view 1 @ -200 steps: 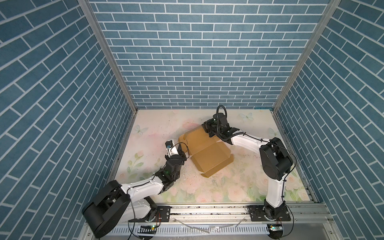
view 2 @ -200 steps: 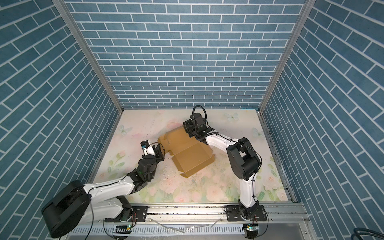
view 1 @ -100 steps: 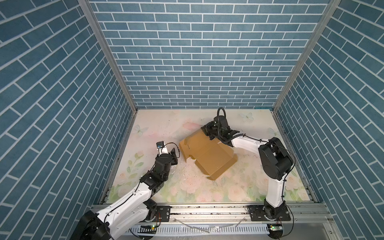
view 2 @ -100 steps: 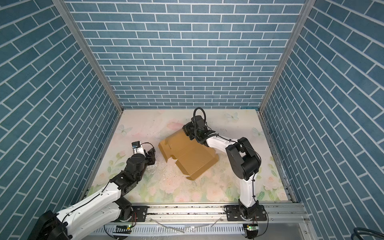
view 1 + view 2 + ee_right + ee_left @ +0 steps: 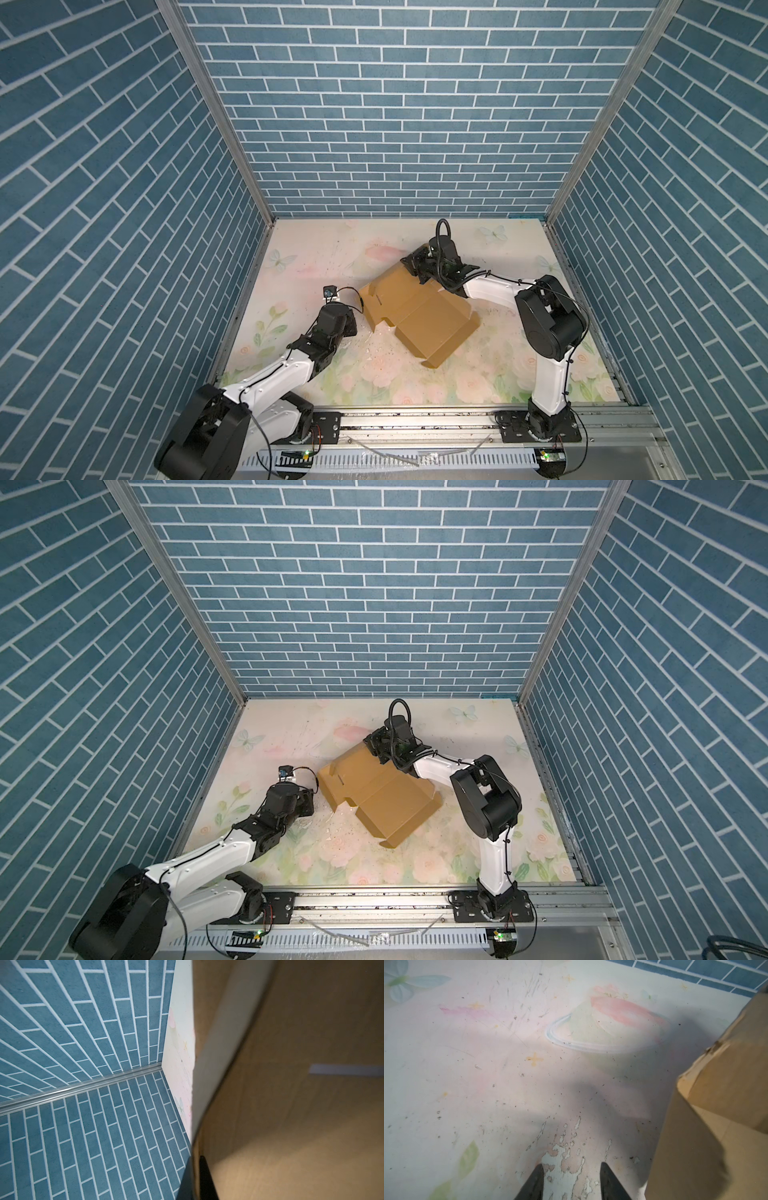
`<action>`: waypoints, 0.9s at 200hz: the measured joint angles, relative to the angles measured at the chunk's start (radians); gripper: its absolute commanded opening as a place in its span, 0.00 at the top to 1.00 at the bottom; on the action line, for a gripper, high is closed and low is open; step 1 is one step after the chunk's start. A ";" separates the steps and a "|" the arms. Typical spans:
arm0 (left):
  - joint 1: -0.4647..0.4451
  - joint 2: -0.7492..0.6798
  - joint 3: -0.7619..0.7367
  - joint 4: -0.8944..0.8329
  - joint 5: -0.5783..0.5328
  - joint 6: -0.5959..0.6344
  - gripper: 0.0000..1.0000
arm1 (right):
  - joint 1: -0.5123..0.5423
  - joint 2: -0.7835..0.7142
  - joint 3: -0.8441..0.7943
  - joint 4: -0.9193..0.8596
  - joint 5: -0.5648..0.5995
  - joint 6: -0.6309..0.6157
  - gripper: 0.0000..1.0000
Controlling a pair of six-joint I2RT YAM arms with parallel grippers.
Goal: Fold the paper box
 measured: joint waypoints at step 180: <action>0.002 0.212 0.095 0.200 0.150 0.004 0.64 | -0.023 -0.043 -0.095 0.148 -0.124 -0.119 0.96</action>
